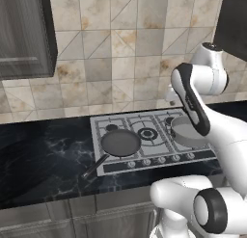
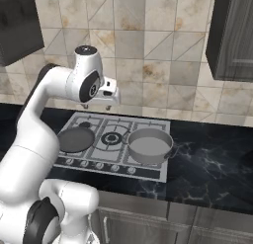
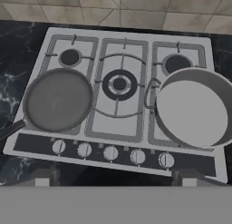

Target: Move the pot and pan from the stove into the sink.

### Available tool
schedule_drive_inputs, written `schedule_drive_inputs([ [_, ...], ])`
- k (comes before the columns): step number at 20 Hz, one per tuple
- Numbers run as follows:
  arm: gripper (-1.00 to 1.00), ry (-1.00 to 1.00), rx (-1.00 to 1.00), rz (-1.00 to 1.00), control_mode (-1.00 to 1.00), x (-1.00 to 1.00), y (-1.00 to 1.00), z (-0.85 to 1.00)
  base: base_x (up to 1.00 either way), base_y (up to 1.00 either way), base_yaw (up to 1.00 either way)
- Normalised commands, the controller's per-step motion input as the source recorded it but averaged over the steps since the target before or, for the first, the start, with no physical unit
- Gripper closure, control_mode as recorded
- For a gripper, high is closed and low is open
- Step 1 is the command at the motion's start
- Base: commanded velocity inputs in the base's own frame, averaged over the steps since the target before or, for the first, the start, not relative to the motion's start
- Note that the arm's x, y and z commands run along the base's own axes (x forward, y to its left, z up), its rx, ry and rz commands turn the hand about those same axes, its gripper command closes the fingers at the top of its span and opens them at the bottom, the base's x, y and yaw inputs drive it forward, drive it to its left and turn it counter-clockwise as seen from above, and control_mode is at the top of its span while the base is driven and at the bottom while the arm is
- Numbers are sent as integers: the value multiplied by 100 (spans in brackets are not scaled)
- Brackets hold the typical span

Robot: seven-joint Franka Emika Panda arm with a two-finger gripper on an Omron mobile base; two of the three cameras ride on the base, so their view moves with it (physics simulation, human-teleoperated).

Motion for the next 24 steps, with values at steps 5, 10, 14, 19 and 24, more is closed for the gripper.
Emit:
schedule_drive_inputs([
  [5,-100,-3,0,13,-100,0,-48,-7,0,0,0],
  [10,-100,0,-1,16,-100,-2,-37,-15,0,0,0],
  [14,-100,0,-2,1,-100,-4,0,-8,0,0,0],
  [19,-100,4,-9,4,-100,0,-3,-38,0,0,0],
  [24,-100,8,-10,7,-100,0,-12,-43,0,0,0],
])
